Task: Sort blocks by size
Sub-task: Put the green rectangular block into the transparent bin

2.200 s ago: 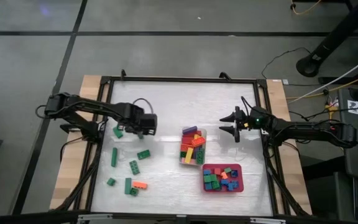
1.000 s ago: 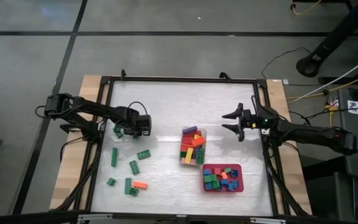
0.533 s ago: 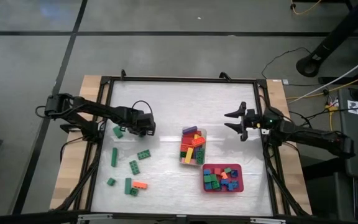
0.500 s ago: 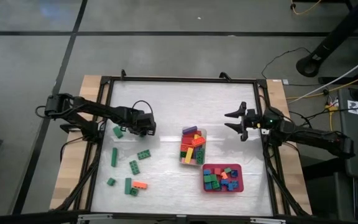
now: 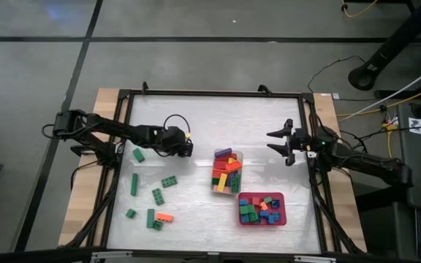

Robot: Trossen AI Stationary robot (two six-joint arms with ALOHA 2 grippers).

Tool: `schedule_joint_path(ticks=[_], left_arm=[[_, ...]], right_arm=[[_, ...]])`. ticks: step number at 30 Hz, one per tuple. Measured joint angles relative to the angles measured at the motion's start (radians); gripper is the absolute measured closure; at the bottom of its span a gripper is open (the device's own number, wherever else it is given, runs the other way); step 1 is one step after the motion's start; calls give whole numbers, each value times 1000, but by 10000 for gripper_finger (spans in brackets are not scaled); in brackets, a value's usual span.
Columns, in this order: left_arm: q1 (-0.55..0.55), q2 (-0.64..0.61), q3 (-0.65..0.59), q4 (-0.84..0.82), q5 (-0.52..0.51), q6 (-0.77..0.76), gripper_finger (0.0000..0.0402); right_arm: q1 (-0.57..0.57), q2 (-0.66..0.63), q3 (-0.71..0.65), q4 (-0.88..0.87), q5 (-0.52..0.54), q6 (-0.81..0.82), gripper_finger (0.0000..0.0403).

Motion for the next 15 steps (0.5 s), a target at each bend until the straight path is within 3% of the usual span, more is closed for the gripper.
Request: schedule_joint_path(ticks=[6, 15], left_arm=[[0, 0, 0, 135, -1, 38, 317], [-8, -1, 0, 466, 7, 160, 314]], right_arm=[[0, -60, 0, -50, 0, 0, 189], [0, -136, 0, -121, 0, -3, 189]])
